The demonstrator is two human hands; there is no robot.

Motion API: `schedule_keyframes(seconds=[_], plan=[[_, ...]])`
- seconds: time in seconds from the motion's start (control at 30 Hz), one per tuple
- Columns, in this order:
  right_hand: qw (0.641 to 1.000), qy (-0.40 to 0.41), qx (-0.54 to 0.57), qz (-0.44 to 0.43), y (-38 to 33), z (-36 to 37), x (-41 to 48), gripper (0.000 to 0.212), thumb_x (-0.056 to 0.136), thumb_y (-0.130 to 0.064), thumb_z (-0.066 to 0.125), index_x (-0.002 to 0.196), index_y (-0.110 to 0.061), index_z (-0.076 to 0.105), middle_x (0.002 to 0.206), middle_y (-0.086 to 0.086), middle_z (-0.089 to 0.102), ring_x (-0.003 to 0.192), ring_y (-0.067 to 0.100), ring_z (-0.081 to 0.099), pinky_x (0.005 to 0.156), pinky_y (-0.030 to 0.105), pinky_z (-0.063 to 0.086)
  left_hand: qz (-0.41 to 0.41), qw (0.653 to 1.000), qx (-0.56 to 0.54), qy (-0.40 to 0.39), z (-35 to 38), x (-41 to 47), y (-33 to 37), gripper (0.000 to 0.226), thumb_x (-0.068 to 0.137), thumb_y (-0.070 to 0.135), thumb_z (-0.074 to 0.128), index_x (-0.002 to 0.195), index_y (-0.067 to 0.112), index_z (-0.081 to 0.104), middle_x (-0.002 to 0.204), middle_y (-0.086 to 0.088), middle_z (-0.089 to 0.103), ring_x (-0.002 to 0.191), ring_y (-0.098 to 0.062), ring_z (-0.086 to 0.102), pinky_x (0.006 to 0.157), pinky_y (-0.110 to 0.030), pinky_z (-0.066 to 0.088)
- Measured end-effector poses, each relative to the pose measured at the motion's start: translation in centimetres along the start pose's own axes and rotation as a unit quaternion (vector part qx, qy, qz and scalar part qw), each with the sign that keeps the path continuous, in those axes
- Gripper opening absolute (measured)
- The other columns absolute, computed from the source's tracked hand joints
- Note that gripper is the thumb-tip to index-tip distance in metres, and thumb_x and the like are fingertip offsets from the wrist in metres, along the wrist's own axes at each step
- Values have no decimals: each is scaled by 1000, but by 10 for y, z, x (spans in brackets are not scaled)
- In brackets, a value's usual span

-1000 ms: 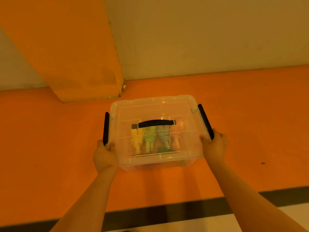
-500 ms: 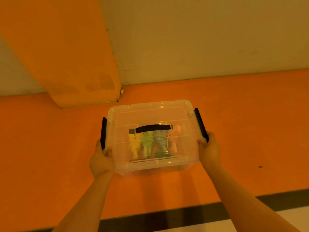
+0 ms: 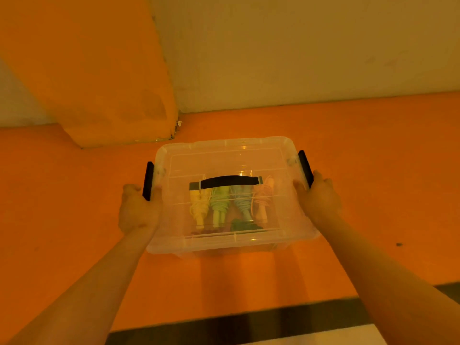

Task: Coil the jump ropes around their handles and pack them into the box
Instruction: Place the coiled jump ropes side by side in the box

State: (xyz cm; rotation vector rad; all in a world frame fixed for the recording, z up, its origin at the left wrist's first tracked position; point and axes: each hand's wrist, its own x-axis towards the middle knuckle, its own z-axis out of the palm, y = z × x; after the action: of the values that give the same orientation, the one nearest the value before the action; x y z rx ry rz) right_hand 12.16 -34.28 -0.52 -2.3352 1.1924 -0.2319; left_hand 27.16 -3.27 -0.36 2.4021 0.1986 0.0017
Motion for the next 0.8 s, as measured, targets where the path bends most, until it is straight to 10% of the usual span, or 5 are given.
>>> schedule_keyframes(seconds=[0.1,0.8], plan=[[999,-5,-40,-13,1,-1,7,56,96,-47,44,141,-14,36,121,19,50,98,38,58,72,41,47,22,994,110,1,7,11,6,65,94,54,45,140,9,34,129,-23,48,106,-43,56,79,-52,52],[998,12,-56,-32,1,2,3,44,98,-42,40,136,-18,43,112,14,51,83,34,58,60,33,40,71,982,173,23,12,3,3,41,99,42,38,123,11,51,102,-19,49,83,-37,54,60,-41,49]])
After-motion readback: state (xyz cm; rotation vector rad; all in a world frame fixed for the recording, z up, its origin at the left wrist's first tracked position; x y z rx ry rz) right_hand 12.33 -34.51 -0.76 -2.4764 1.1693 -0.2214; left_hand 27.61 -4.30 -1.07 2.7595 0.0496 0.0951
